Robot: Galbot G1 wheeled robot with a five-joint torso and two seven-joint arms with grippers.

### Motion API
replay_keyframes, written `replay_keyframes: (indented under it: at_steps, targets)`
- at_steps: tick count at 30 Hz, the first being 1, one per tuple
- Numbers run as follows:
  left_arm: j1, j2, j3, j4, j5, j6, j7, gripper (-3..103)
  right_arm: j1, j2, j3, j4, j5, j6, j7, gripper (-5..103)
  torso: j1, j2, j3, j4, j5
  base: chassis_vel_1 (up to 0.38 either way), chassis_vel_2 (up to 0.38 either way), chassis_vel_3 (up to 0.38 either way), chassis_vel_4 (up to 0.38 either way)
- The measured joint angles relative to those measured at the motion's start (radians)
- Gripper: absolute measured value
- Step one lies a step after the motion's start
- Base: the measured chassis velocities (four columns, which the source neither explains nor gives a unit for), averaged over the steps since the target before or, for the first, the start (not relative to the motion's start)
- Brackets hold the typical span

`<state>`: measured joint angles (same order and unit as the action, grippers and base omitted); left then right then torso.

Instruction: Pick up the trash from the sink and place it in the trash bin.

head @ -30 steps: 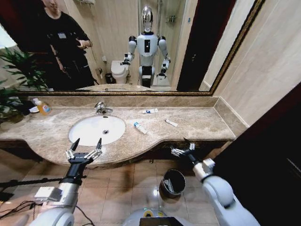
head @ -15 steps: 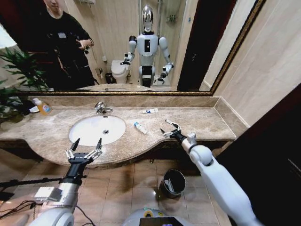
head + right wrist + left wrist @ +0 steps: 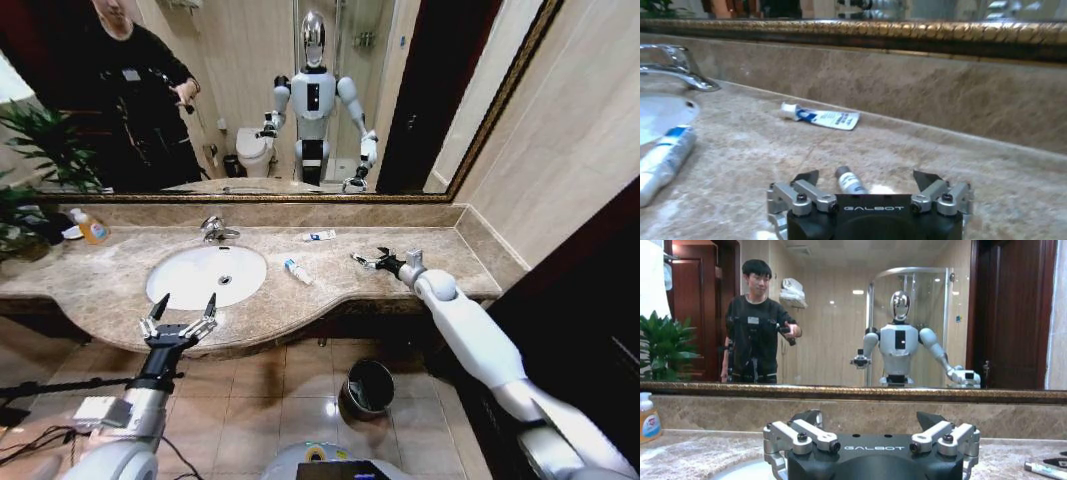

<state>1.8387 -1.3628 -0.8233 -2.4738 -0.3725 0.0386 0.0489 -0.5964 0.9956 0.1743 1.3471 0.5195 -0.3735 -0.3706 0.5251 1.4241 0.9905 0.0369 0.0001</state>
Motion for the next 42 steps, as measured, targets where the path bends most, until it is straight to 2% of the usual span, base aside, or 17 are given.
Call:
replay_keyframes:
  at_steps: [4, 5, 6, 7, 10, 12, 14, 15, 18, 21, 22, 23, 25, 26, 30, 38, 42]
  targets:
    - [0.000, 0.000, 0.000, 0.000, 0.000, 0.000, 0.000, 100, 0.002, 0.001, 0.002, -0.012, -0.002, -0.018, -0.036, 88, 0.000, 0.000, 0.000, -0.0001, -0.0001, 0.000, 0.000, 0.000, 0.000]
    - [0.000, 0.000, 0.000, 0.000, 0.000, 0.000, 0.000, 100, 0.003, 0.003, 0.001, -0.020, -0.007, -0.020, -0.044, 80, 0.000, 0.000, 0.000, -0.0001, -0.0001, 0.000, 0.000, 0.000, 0.000]
    - [0.000, 0.000, 0.000, 0.000, 0.000, 0.000, 0.000, 100, 0.006, 0.007, 0.000, -0.028, -0.010, -0.020, -0.045, 80, 0.000, 0.000, 0.000, -0.0001, 0.0000, 0.000, 0.000, 0.000, 0.000]
    - [0.000, 0.000, 0.000, 0.000, 0.000, 0.000, 0.000, 100, 0.008, 0.011, -0.001, -0.035, -0.013, -0.020, -0.045, 76, 0.000, 0.000, 0.000, -0.0001, 0.0000, 0.000, 0.000, 0.000, 0.000]
    - [0.000, 0.000, 0.000, 0.000, 0.000, 0.000, 0.000, 100, 0.013, 0.018, -0.003, -0.048, -0.021, -0.017, -0.043, 75, 0.000, 0.000, 0.000, 0.0000, -0.0001, 0.000, 0.000, 0.000, 0.000]
    - [0.000, 0.000, 0.000, 0.000, 0.000, 0.000, 0.000, 100, 0.015, 0.020, -0.004, -0.052, -0.025, -0.015, -0.042, 71, 0.000, 0.000, 0.000, 0.0000, -0.0001, 0.000, 0.000, 0.000, 0.000]
    - [0.000, 0.000, 0.000, 0.000, 0.000, 0.000, 0.000, 100, 0.016, 0.021, -0.006, -0.059, -0.032, -0.008, -0.039, 61, 0.000, 0.000, 0.000, 0.0000, -0.0001, 0.000, 0.000, 0.000, 0.000]
    - [0.000, 0.000, 0.000, 0.000, 0.000, 0.000, 0.000, 100, 0.016, 0.021, -0.006, -0.059, -0.032, -0.008, -0.039, 61, 0.000, 0.000, 0.000, 0.0000, -0.0001, 0.000, 0.000, 0.000, 0.000]
    - [0.000, 0.000, 0.000, 0.000, 0.000, 0.000, 0.000, 100, 0.014, 0.016, -0.008, -0.060, -0.037, -0.001, -0.036, 48, 0.000, 0.000, 0.000, 0.0000, -0.0001, 0.000, 0.000, 0.000, 0.000]
    - [0.000, 0.000, 0.000, 0.000, 0.000, 0.000, 0.000, 100, 0.013, 0.012, -0.009, -0.059, -0.038, 0.001, -0.034, 48, 0.000, 0.000, 0.000, -0.0001, -0.0001, 0.000, 0.000, 0.000, 0.000]
    - [0.000, 0.000, 0.000, 0.000, 0.000, 0.000, 0.000, 100, 0.012, 0.011, -0.010, -0.058, -0.039, 0.001, -0.032, 37, 0.000, 0.000, 0.000, -0.0001, -0.0001, 0.000, 0.000, 0.000, 0.000]
    - [0.000, 0.000, 0.000, 0.000, 0.000, 0.000, 0.000, 100, 0.012, 0.011, -0.010, -0.058, -0.039, 0.001, -0.032, 37, 0.000, 0.000, 0.000, -0.0001, -0.0001, 0.000, 0.000, 0.000, 0.000]
    - [0.000, 0.000, 0.000, 0.000, 0.000, 0.000, 0.000, 100, 0.011, 0.010, -0.012, -0.057, -0.042, 0.001, -0.031, 27, 0.000, 0.000, 0.000, -0.0001, -0.0001, 0.000, 0.000, 0.000, 0.000]
    - [0.000, 0.000, 0.000, 0.000, 0.000, 0.000, 0.000, 100, 0.011, 0.010, -0.012, -0.057, -0.042, 0.001, -0.031, 27, 0.000, 0.000, 0.000, -0.0001, -0.0001, 0.000, 0.000, 0.000, 0.000]
    - [0.000, 0.000, 0.000, 0.000, 0.000, 0.000, 0.000, 100, 0.008, 0.011, -0.017, -0.054, -0.051, 0.003, -0.031, 5, 0.000, 0.000, 0.000, -0.0001, -0.0002, 0.000, 0.000, 0.000, 0.000]
    - [0.000, 0.000, 0.000, 0.000, 0.000, 0.000, 0.000, 100, 0.007, 0.020, -0.018, -0.048, -0.056, 0.005, -0.017, 1, 0.000, 0.000, 0.000, -0.0002, 0.0000, 0.000, 0.000, 0.000, 0.000]
    - [0.000, 0.000, 0.000, 0.000, 0.000, 0.000, 0.000, 100, -0.017, 0.030, 0.020, 0.005, -0.053, 0.010, 0.019, 0, 0.000, 0.000, 0.000, 0.0000, 0.0000, 0.000, 0.000, 0.000, 0.000]
